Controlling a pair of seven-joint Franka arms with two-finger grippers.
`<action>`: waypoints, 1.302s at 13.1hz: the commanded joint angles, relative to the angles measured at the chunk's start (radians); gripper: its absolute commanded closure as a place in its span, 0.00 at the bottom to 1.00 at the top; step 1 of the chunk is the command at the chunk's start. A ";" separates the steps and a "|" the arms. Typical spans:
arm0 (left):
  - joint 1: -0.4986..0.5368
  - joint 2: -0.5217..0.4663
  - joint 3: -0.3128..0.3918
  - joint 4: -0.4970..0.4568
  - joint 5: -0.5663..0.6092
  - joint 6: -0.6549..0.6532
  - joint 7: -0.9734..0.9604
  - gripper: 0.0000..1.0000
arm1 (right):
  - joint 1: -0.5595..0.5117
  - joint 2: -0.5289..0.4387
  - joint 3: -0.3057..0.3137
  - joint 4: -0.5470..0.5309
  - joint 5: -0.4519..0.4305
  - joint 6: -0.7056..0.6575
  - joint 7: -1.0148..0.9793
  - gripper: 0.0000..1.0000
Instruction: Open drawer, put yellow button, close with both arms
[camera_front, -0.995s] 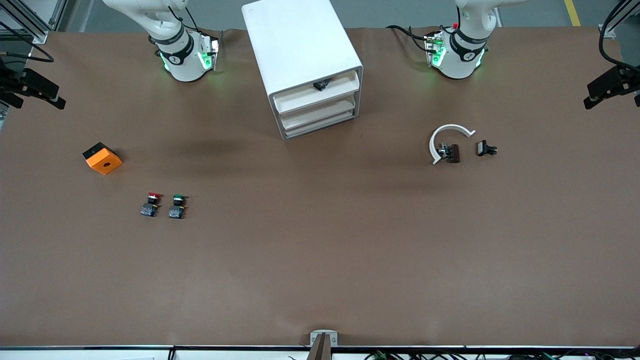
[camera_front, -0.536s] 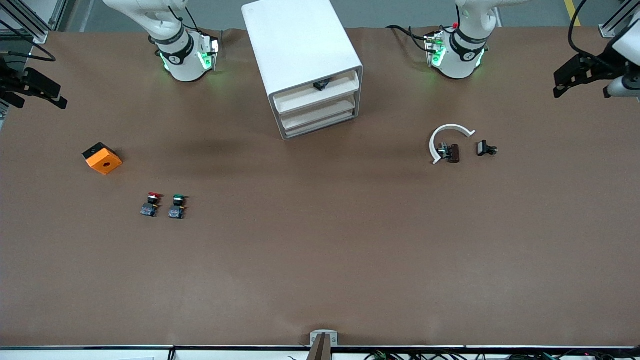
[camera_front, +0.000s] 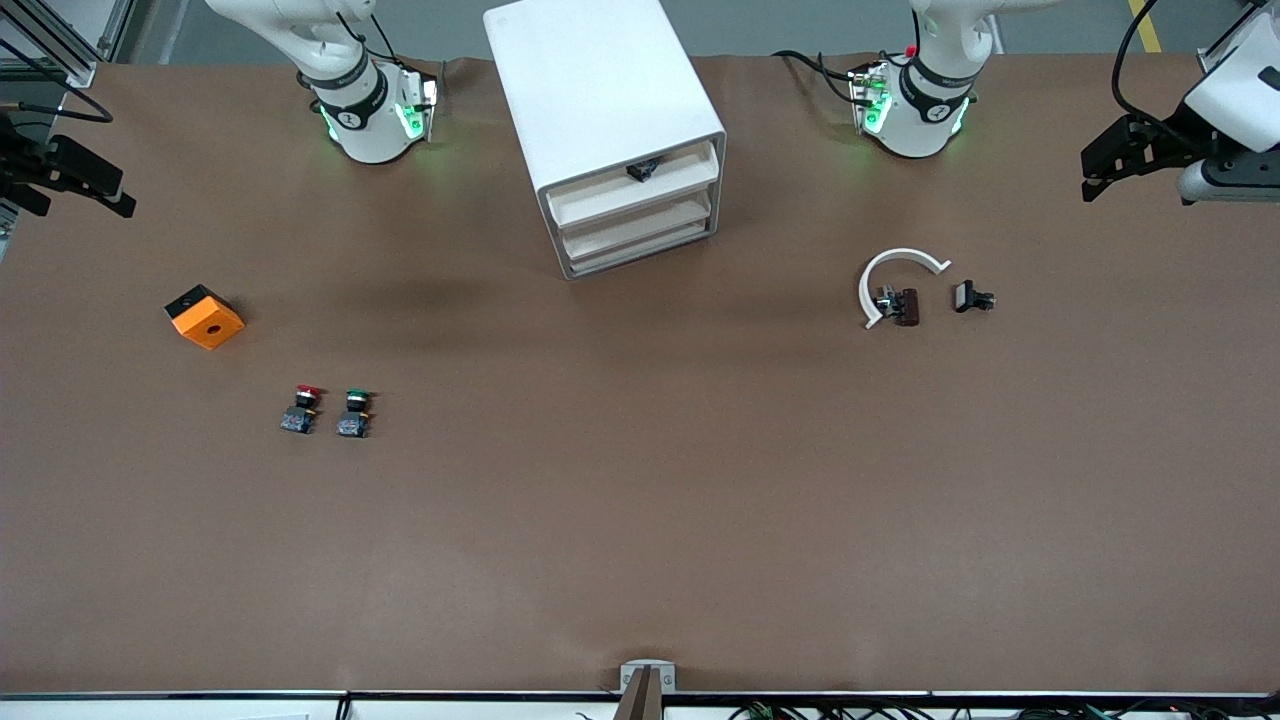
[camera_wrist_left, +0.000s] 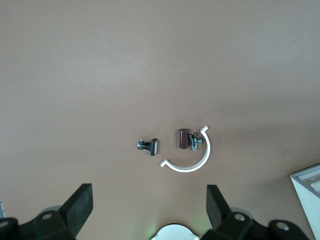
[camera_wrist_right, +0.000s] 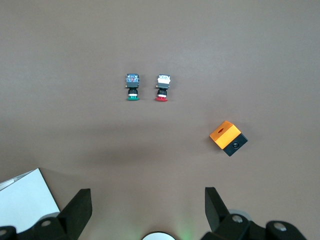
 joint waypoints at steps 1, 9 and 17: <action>0.004 -0.005 0.000 0.005 -0.019 -0.004 -0.007 0.00 | 0.001 -0.013 0.000 0.004 0.011 -0.011 0.011 0.00; -0.002 0.026 -0.005 0.054 -0.037 -0.007 -0.107 0.00 | -0.002 -0.013 -0.003 0.003 0.013 -0.011 0.007 0.00; 0.013 0.034 0.007 0.071 -0.031 -0.027 -0.119 0.00 | -0.003 -0.013 -0.005 0.004 0.011 -0.007 0.002 0.00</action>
